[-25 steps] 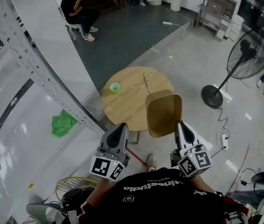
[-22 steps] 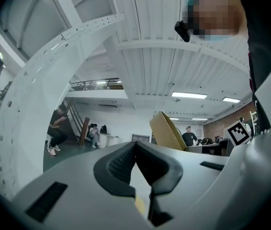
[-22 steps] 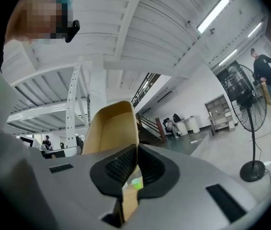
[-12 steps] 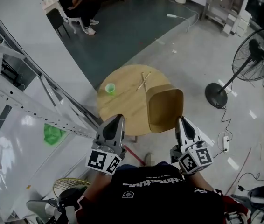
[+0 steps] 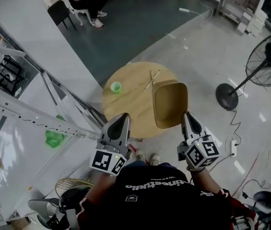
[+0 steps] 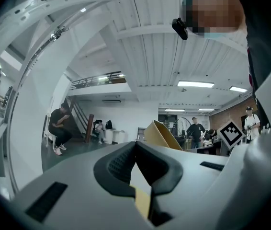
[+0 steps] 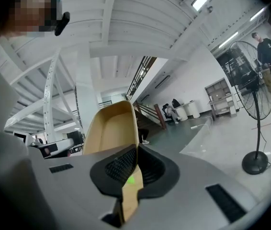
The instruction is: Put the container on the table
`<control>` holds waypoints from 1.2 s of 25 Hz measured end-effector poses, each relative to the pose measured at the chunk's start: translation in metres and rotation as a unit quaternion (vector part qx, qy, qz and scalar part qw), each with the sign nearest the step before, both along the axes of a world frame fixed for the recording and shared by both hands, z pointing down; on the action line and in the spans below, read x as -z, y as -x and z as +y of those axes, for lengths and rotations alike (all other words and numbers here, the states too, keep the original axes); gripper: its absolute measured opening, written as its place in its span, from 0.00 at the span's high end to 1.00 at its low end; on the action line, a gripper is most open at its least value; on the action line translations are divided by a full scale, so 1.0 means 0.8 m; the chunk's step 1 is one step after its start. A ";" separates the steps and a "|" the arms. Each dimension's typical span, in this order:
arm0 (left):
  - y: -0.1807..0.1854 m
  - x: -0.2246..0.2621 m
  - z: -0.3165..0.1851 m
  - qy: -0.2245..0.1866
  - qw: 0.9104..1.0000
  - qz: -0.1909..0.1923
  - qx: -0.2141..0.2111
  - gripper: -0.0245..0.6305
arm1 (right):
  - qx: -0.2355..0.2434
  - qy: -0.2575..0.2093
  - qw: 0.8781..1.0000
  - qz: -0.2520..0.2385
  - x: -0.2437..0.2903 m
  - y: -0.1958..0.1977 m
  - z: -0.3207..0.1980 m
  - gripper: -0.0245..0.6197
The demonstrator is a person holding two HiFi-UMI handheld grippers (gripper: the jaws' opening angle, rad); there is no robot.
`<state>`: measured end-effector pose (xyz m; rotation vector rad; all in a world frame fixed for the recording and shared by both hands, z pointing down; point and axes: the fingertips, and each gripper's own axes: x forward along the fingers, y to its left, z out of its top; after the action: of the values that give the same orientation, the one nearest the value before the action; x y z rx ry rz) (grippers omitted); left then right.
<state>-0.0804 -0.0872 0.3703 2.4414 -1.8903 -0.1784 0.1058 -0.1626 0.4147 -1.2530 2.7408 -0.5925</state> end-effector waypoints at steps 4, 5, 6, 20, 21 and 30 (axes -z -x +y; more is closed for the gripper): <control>0.018 -0.012 -0.017 0.006 1.000 0.007 -0.002 0.93 | 0.003 0.020 1.000 0.022 -0.015 0.022 -0.023 0.92; 0.024 -0.015 -0.022 0.008 1.000 0.008 -0.003 0.93 | 0.001 0.026 0.999 0.026 -0.018 0.028 -0.029 0.92; 0.030 -0.017 -0.028 0.009 1.000 0.008 -0.004 0.93 | -0.001 0.031 0.999 0.029 -0.021 0.034 -0.035 0.92; 0.088 -0.044 -0.102 -0.005 0.997 0.018 -0.072 0.93 | -0.093 0.097 0.988 0.071 -0.082 0.086 -0.092 0.92; 0.086 -0.046 -0.107 -0.005 0.997 0.020 -0.077 0.93 | -0.101 0.104 0.987 0.072 -0.091 0.082 -0.096 0.92; 0.053 -0.062 -0.145 -0.014 0.993 0.014 -0.114 0.93 | -0.161 0.165 0.968 0.098 -0.154 0.048 -0.130 0.92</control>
<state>-0.1228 -0.2032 0.4195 2.6319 -1.5930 -0.2278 0.0673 -0.2662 0.5376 -1.8753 2.5664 -0.9599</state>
